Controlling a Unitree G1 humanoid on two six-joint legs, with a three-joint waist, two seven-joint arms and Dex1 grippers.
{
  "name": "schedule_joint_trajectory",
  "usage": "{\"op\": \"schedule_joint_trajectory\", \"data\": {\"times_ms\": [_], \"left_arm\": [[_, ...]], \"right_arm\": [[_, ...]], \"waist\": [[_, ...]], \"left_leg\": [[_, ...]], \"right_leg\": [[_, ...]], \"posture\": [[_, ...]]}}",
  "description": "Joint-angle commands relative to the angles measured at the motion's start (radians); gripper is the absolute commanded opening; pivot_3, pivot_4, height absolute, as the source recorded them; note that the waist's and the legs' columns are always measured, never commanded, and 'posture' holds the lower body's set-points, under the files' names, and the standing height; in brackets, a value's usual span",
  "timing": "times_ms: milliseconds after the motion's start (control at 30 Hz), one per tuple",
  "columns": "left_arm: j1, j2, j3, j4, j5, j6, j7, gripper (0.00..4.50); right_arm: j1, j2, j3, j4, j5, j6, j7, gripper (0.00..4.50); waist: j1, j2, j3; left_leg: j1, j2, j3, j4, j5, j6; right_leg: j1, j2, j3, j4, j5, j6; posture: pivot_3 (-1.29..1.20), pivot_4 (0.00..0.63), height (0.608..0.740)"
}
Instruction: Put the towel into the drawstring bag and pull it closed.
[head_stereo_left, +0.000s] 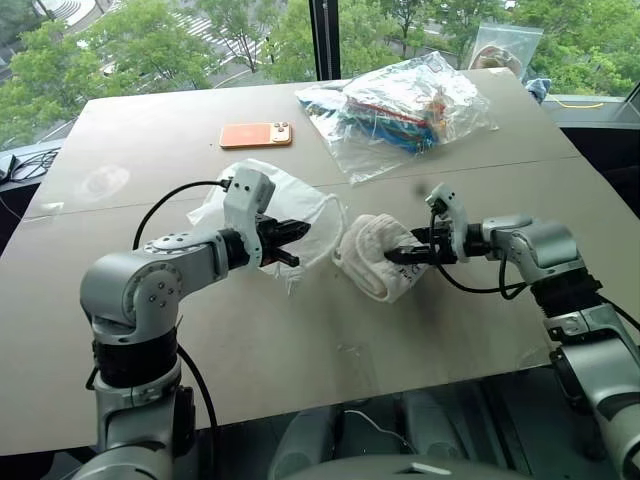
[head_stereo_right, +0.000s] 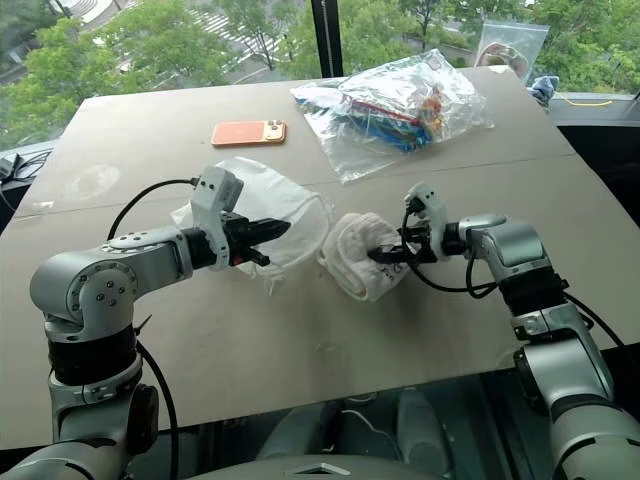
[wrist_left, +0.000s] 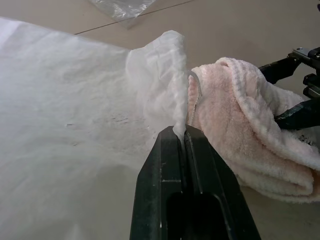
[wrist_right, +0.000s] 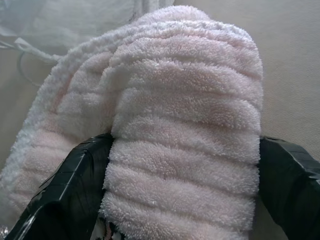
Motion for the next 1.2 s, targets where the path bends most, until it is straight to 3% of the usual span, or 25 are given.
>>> {"op": "schedule_joint_trajectory", "data": {"times_ms": [33,67,267,367,467,567,633,1000,1200], "left_arm": [[-0.030,0.001,0.013,-0.034,-0.011,0.000,0.013,0.00],[-0.034,0.000,0.011,-0.032,-0.012,0.000,0.015,0.00],[-0.055,0.000,-0.001,-0.009,-0.007,-0.003,0.020,0.00],[-0.070,-0.008,-0.010,0.003,-0.005,-0.006,0.022,0.00],[-0.081,-0.021,-0.003,0.019,-0.016,-0.004,0.014,0.00],[-0.089,-0.013,-0.014,0.036,-0.015,-0.009,0.001,0.00],[-0.096,-0.008,-0.022,0.049,-0.016,-0.017,-0.010,0.00],[-0.117,0.032,-0.044,0.040,-0.054,-0.011,-0.085,0.00],[-0.052,0.084,-0.103,-0.017,-0.041,-0.062,-0.118,0.00]], "right_arm": [[0.097,0.048,0.152,-0.076,-0.051,-0.020,0.025,3.94],[0.113,0.051,0.169,-0.099,-0.069,-0.037,0.025,3.75],[0.185,0.057,0.192,-0.186,-0.190,-0.181,-0.038,1.11],[0.236,0.069,0.099,-0.295,-0.126,-0.194,-0.047,0.07],[0.283,0.076,-0.010,-0.426,0.005,-0.131,-0.024,0.04],[0.301,0.105,-0.148,-0.566,0.235,0.038,-0.032,0.04],[0.293,0.124,-0.177,-0.607,0.282,0.098,-0.083,0.04],[0.157,0.230,-0.060,-0.338,0.063,0.003,-0.341,0.04],[0.106,0.268,0.022,-0.271,-0.017,-0.049,-0.350,0.04]], "waist": [[0.000,-0.001,-0.001],[-0.001,-0.001,-0.002],[-0.007,-0.001,-0.007],[-0.007,-0.001,-0.007],[-0.003,0.000,-0.007],[0.007,0.001,-0.005],[0.011,0.002,-0.005],[0.008,0.002,-0.005],[0.007,0.002,-0.004]], "left_leg": [[0.000,0.000,0.000,0.000,0.000,0.000],[0.000,0.000,0.000,0.000,0.000,0.000],[0.001,0.000,0.000,0.000,0.000,-0.001],[0.001,0.001,0.000,0.000,0.000,-0.001],[0.001,0.001,0.000,0.000,-0.001,-0.001],[-0.001,0.001,0.000,0.000,0.000,-0.001],[-0.001,0.000,0.000,0.000,0.000,-0.001],[-0.001,0.000,0.000,0.000,0.000,-0.001],[-0.001,0.000,-0.001,-0.002,0.000,-0.001]], "right_leg": [[0.000,0.000,0.000,0.000,0.000,0.000],[0.000,0.000,0.000,0.000,0.000,0.000],[0.000,0.001,0.000,0.000,0.000,0.000],[0.000,0.001,0.000,0.000,0.000,0.000],[0.000,0.001,0.000,0.000,0.000,0.000],[-0.001,0.001,0.000,0.000,0.000,0.000],[-0.001,0.001,0.000,0.000,0.000,0.000],[-0.001,0.000,0.000,-0.001,0.000,0.000],[-0.001,0.000,0.000,-0.002,0.000,0.000]], "posture": [[0.00,0.150,0.740],[0.00,0.150,0.740],[0.00,0.150,0.740],[0.00,0.150,0.740],[0.00,0.150,0.740],[0.00,0.150,0.740],[0.00,0.150,0.740],[0.00,0.150,0.740],[0.00,0.150,0.740]]}}
